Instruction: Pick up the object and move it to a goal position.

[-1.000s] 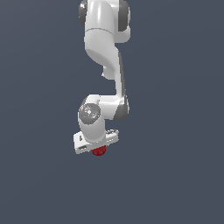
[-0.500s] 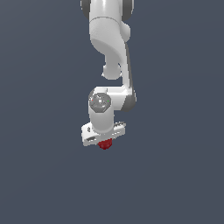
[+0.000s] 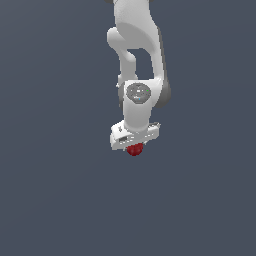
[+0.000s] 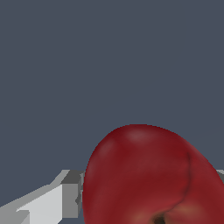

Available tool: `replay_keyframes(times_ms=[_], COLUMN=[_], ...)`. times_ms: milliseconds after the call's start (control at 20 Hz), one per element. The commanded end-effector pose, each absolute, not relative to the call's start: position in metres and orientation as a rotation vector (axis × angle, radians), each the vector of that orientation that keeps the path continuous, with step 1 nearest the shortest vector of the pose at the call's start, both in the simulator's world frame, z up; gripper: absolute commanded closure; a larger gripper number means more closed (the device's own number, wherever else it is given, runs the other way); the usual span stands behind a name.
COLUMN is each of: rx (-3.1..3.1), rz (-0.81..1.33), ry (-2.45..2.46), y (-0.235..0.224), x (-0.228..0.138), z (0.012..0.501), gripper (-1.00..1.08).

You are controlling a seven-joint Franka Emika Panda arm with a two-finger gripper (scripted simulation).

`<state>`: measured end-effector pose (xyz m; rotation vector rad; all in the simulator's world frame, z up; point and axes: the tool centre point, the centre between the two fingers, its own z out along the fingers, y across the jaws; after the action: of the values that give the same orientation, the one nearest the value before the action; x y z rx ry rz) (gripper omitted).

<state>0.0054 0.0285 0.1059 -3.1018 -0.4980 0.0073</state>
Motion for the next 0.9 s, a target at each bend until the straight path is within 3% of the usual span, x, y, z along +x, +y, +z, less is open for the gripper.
replay_keyframes(times_ms=[0, 850], rx=[-3.102, -3.104], rz=[0.002, 0.000], ry=[-0.499, -0.500], y=[0.049, 0.170], x=[-0.011, -0.105], z=[0.119, 0.192], gripper=[1.08, 1.08])
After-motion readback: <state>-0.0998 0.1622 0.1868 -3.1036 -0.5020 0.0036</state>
